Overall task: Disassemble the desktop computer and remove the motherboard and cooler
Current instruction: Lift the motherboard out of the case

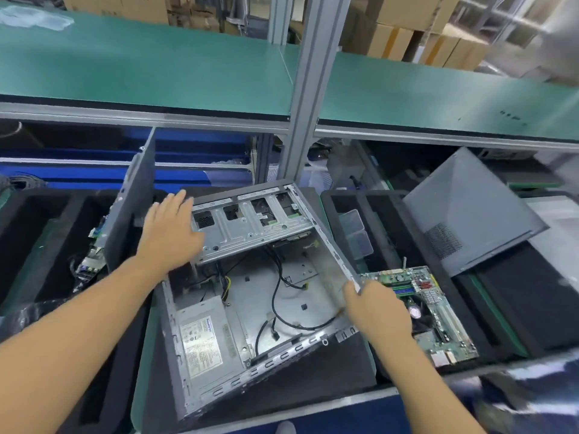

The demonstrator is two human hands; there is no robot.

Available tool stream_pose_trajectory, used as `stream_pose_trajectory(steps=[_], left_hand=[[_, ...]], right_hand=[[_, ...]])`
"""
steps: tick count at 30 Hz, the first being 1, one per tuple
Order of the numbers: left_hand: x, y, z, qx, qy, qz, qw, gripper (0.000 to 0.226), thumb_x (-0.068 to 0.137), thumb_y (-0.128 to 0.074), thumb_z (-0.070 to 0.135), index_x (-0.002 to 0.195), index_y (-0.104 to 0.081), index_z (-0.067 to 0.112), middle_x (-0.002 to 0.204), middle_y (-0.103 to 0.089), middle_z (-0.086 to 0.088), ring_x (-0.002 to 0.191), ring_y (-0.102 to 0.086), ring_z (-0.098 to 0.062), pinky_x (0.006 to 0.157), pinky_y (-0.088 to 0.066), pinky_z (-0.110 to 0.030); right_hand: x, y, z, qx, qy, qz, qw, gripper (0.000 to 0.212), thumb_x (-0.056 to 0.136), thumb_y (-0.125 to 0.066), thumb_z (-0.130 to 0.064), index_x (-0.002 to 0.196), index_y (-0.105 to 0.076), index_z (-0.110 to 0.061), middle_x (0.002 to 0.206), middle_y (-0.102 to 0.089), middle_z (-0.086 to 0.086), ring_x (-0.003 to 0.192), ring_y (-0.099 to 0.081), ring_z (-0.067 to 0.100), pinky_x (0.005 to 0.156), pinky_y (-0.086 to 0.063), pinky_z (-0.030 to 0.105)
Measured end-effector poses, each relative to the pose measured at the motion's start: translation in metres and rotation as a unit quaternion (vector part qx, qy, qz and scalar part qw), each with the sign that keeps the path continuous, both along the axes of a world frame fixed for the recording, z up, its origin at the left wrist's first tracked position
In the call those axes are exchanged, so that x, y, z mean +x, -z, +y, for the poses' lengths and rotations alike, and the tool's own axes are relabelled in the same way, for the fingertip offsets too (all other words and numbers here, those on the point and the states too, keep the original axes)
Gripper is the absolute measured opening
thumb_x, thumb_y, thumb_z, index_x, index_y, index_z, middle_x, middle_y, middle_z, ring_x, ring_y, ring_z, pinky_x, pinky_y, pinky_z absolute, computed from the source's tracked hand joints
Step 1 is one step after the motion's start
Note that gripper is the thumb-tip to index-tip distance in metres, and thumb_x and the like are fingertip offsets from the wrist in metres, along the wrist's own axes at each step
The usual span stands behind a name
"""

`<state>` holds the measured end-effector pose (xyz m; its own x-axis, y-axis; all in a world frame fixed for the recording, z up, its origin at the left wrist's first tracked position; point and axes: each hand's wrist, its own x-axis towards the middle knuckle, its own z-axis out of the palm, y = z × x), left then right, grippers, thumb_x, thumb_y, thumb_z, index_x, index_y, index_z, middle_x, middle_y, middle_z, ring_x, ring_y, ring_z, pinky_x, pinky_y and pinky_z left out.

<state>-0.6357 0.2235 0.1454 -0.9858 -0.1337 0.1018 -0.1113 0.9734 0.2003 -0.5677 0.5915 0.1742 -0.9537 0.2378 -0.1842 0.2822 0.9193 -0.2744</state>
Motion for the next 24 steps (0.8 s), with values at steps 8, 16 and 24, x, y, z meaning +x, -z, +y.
stream_pose_trajectory(steps=[8,16,24], left_hand=[[-0.042,0.027,-0.028,-0.040,-0.062,-0.100,0.992,0.096,0.087,-0.036,0.077,0.152,-0.026,0.006,0.152,-0.034,-0.021,0.140,-0.031,-0.039,0.116,-0.024,-0.049],[-0.046,0.025,-0.032,-0.009,-0.086,-0.095,0.992,0.099,0.081,-0.037,0.084,0.146,-0.037,0.009,0.138,-0.044,-0.022,0.127,-0.040,-0.042,0.108,-0.033,-0.051],[-0.038,0.026,-0.035,0.007,-0.145,-0.112,0.983,0.100,0.076,-0.038,0.089,0.130,-0.049,0.005,0.133,-0.044,-0.023,0.123,-0.039,-0.040,0.103,-0.034,-0.049]], right_hand=[[0.067,0.030,-0.040,-0.507,0.334,-0.170,0.776,0.091,0.085,-0.067,-0.060,0.148,-0.017,-0.017,0.132,-0.045,0.012,0.098,-0.063,0.033,0.077,-0.060,0.050],[0.059,0.050,-0.083,-0.544,0.409,-0.112,0.724,0.066,0.084,-0.067,-0.019,0.136,-0.030,-0.005,0.124,-0.049,0.013,0.110,-0.051,0.035,0.092,-0.051,0.059],[0.049,0.037,-0.071,-0.547,0.402,-0.088,0.729,0.025,0.083,-0.056,-0.001,0.108,-0.057,0.003,0.109,-0.057,0.019,0.105,-0.057,0.039,0.082,-0.053,0.062]])
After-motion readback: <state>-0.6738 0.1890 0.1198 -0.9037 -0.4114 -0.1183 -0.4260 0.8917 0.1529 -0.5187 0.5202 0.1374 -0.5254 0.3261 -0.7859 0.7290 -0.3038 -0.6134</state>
